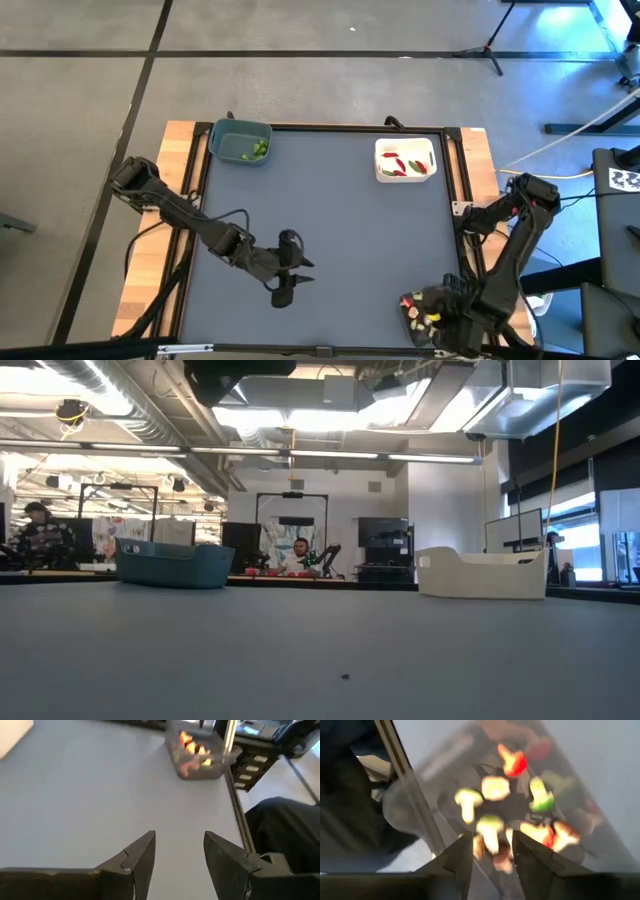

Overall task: Sort produce into baskets
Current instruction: Put the green mushroom into the black bin, then return to home position

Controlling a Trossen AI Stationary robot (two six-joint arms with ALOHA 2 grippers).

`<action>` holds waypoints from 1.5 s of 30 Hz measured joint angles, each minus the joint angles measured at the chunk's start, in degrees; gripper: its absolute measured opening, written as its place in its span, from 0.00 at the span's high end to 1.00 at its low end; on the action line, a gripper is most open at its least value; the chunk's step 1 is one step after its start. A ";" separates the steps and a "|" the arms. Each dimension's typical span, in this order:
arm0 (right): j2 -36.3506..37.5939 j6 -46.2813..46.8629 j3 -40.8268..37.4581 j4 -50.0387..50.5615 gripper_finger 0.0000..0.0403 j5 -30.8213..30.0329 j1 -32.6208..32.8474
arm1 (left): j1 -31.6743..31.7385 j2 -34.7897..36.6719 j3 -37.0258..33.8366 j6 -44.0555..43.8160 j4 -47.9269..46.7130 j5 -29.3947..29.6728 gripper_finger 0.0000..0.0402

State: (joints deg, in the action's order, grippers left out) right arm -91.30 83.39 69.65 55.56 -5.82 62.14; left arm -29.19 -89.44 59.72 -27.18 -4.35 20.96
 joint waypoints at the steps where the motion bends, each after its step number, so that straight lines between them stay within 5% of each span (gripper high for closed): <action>1: 0.35 -1.17 0.00 -0.54 0.64 -0.08 -0.55 | 0.00 0.44 0.00 0.47 0.26 0.00 0.59; 7: 2.69 -17.50 0.86 -1.52 0.62 -6.98 -6.05 | 0.79 5.57 -0.76 11.11 -0.97 -0.05 0.60; 12: 4.59 -36.02 0.87 -1.71 0.69 -11.08 -15.48 | 4.69 12.51 -6.89 16.08 -2.26 -0.60 0.70; 21: 8.93 -64.36 -2.85 -12.02 0.89 0.37 -38.65 | 15.34 31.97 -25.83 17.20 0.92 -6.66 0.90; 26: 13.34 -68.98 -8.77 -18.53 0.99 1.43 -46.71 | 21.93 41.18 -32.99 19.74 1.78 -6.81 0.96; 31: 19.26 -69.89 -16.47 -28.08 0.97 1.53 -50.71 | 25.87 47.30 -39.06 22.02 4.50 -6.93 0.99; 39: 32.30 -66.76 -32.39 -51.06 0.96 0.14 -53.19 | 29.01 55.79 -49.20 24.29 17.24 -9.60 0.99; 45: 43.79 -65.70 -42.86 -61.42 0.96 -0.34 -53.15 | 29.24 60.38 -52.88 24.26 16.52 -9.71 0.98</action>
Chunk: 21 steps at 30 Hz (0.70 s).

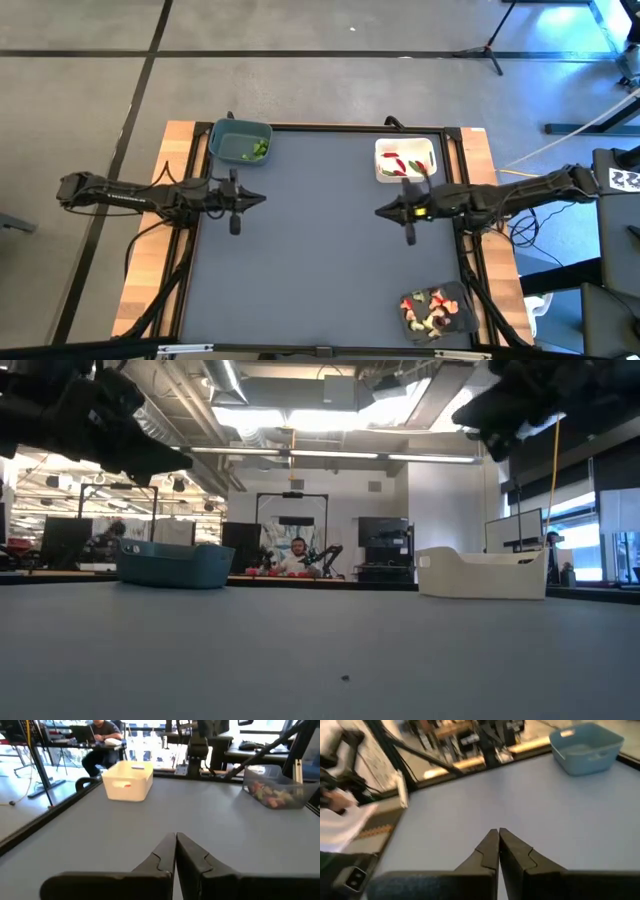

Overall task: Sort produce into baskets
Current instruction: Return to home position

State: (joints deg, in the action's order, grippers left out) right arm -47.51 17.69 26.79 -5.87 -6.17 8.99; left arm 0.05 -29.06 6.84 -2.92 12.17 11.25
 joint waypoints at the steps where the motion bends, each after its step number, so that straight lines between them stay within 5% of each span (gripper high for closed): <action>1: 1.78 0.00 -1.72 -1.62 0.96 0.53 -0.02 | 0.00 0.06 0.02 0.01 0.28 0.18 0.98; 12: 21.92 0.02 -16.09 -6.12 0.96 4.40 -0.02 | -0.07 0.55 0.05 -1.02 -2.17 0.09 0.99; 21: 35.68 -0.24 -24.11 -4.71 0.96 7.56 -0.02 | -0.07 0.66 0.05 0.04 -0.59 -6.27 0.99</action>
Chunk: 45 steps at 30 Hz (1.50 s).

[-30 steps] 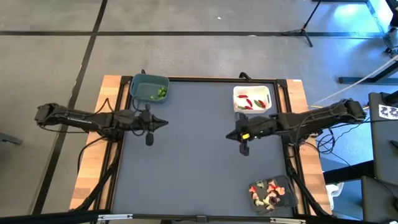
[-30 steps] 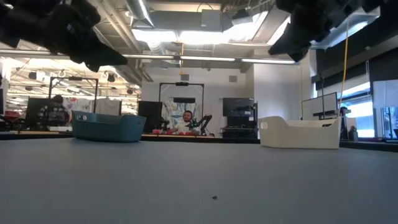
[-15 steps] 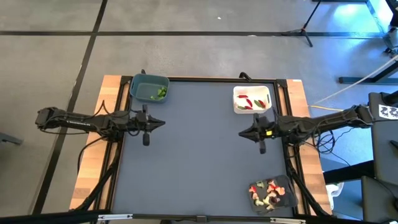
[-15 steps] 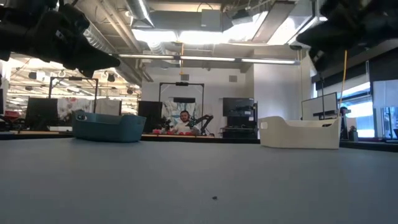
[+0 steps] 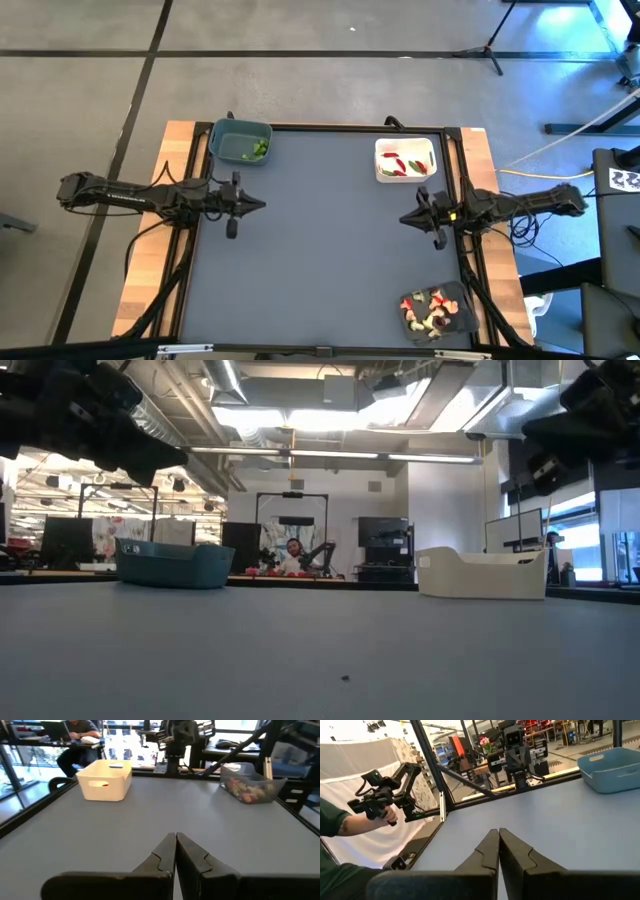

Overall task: Sort produce into baskets
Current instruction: Return to home position

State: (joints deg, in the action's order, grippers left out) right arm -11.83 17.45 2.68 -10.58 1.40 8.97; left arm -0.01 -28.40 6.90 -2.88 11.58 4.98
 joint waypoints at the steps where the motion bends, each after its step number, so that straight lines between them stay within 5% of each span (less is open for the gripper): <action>1: 1.30 -0.11 -0.36 1.10 0.96 0.15 0.00 | 0.00 0.10 0.00 0.00 -0.14 -0.47 0.99; 8: 9.16 0.17 -1.05 9.54 0.96 -0.25 0.01 | 0.97 3.58 -6.30 -2.01 10.03 -1.16 0.99; 25: 11.69 -0.18 -0.90 12.44 0.96 -0.98 0.00 | 4.16 28.34 -6.38 -3.82 -10.58 -2.20 0.99; 45: 11.36 3.26 -1.44 10.43 0.96 -3.72 0.00 | 4.35 26.91 -6.38 -3.12 -10.98 -3.37 0.99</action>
